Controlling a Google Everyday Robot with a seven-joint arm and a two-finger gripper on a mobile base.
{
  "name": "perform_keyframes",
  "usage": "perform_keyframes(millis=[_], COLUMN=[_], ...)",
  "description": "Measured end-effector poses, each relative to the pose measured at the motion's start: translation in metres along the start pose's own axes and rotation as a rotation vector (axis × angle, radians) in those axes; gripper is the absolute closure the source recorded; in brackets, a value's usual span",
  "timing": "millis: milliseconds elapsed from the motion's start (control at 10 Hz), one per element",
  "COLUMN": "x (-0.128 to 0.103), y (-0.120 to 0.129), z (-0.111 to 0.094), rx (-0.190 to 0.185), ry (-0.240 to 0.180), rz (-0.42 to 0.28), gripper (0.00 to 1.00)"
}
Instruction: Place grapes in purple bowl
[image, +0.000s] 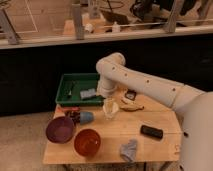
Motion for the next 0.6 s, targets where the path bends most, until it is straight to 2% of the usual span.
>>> perform_keyframes(millis=[100, 300, 400, 600], x=[-0.025, -0.06, -0.07, -0.067], y=[-0.019, -0.042, -0.047, -0.046], z=[0.004, 0.01, 0.011, 0.011], rx=[0.011, 0.017, 0.021, 0.015], ry=[-0.027, -0.049, -0.057, -0.05], rz=[-0.039, -0.091, -0.104, -0.1], gripper=[0.2, 0.2, 0.2, 0.2])
